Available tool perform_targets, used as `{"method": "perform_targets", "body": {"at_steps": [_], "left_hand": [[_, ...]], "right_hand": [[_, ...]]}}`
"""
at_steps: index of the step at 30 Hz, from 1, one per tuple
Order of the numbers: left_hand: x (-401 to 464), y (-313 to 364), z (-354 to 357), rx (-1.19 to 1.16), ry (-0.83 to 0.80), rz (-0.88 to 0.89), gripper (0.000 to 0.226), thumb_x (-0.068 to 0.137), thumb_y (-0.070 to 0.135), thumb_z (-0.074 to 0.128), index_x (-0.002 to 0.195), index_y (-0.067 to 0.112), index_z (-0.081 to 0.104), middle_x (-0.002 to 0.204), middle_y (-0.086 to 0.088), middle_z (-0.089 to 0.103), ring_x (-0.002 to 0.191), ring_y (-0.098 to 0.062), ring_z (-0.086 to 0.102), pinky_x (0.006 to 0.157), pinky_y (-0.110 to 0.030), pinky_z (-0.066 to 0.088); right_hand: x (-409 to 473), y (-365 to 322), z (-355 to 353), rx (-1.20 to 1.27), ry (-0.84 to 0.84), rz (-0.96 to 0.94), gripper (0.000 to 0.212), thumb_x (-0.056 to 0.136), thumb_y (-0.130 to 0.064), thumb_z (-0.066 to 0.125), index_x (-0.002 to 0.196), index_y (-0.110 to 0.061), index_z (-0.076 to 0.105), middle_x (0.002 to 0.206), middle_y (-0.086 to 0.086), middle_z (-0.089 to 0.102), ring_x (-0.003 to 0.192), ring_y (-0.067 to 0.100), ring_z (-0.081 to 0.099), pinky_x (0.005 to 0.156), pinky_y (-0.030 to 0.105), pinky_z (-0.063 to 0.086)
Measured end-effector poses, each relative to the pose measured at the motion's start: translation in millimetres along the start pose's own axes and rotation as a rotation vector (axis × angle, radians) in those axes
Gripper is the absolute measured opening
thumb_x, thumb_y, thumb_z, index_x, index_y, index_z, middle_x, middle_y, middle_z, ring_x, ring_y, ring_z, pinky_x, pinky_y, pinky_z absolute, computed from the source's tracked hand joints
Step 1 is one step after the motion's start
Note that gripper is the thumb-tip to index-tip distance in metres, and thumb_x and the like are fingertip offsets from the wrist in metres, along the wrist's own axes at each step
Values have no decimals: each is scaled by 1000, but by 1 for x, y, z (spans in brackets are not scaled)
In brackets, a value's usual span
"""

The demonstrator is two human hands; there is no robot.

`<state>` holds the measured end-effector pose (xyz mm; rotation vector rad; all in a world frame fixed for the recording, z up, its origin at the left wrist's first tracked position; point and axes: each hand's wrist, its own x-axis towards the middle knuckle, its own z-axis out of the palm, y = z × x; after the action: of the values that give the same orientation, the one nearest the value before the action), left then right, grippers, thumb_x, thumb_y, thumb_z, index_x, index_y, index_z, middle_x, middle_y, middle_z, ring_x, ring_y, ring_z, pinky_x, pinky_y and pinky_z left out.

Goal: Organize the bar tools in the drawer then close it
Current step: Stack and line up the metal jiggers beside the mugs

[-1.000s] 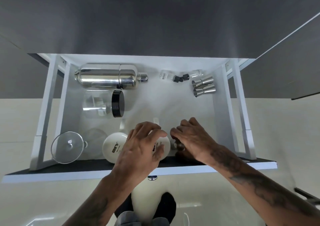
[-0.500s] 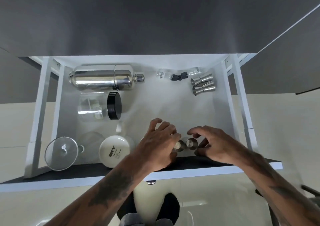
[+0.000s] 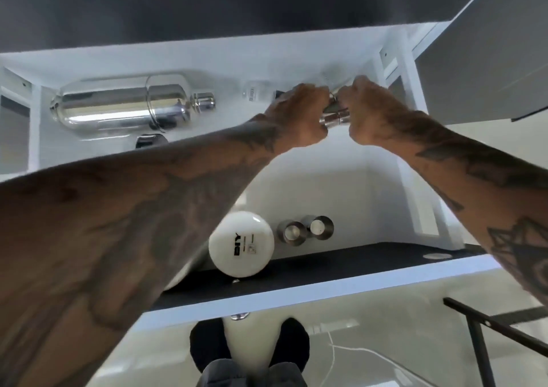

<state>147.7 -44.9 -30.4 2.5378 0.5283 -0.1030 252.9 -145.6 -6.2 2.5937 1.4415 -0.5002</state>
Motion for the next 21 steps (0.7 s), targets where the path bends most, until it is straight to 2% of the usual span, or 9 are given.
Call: {"method": "perform_targets", "body": {"at_steps": [2,4,6,8,10,13,18,20,21], "left_hand": [[7,8,25,-100,8,-80,47,73,31,76,113,11,59,105,-3,64,99,-24,59,73,-31,45],[8,12,38,-149,65,-96,40,71,25,76,106,11,62,106,-3,67,99,-24,63,78,-36,53],[3,14,38,-172,76,-99,28,74,14,73,100,6,65,105,-10,69,98,-28,64,78,-38,54],[-6,16,27,-224,39,-78,28,72,14,77,98,6,69,101,-14,69,94,-30,65,74,-36,53],[-20,25,13,-287,16,-42,31,68,16,82,96,11,70,100,-10,67,89,-25,67,72,-35,56],[-45,46,3,-286,-64,-9,38,68,17,86,100,15,67,104,-5,59,89,-17,64,74,-32,57],[-76,48,-1,-519,-321,-96,37,73,3,78,104,18,66,106,3,64,89,-6,70,79,-34,62],[-76,41,-5,-503,-269,-103,35,75,4,73,106,20,69,107,5,66,89,-6,70,82,-30,61],[-69,37,-6,-450,-159,-84,32,77,6,71,105,19,70,105,4,67,87,-9,70,80,-30,60]], "right_hand": [[-5,9,14,30,-45,-48,53,78,2,64,129,-6,52,131,18,49,112,39,57,83,36,46],[-5,14,19,61,-52,-48,53,78,1,65,129,-7,52,131,14,51,112,37,57,85,37,49],[-10,13,18,76,-66,-19,51,79,-1,65,128,-8,53,128,14,53,114,36,56,84,37,49],[-25,13,19,80,-63,-15,45,81,-8,66,125,-5,53,125,18,51,117,35,50,86,38,46],[-48,16,21,177,-3,-56,38,82,-18,68,116,-4,57,114,18,52,109,34,50,86,39,46],[-85,19,24,376,12,-46,30,84,-26,69,106,-8,59,95,6,51,88,20,45,72,28,37],[-111,18,35,445,-135,-69,31,79,-18,75,106,-14,60,90,3,59,76,19,56,57,20,36],[-111,16,38,429,-214,-99,26,81,-15,74,103,-15,59,90,3,57,73,17,56,56,18,37],[-111,15,38,421,-234,-115,24,83,-14,72,102,-15,57,91,4,55,74,18,56,56,19,38]]}}
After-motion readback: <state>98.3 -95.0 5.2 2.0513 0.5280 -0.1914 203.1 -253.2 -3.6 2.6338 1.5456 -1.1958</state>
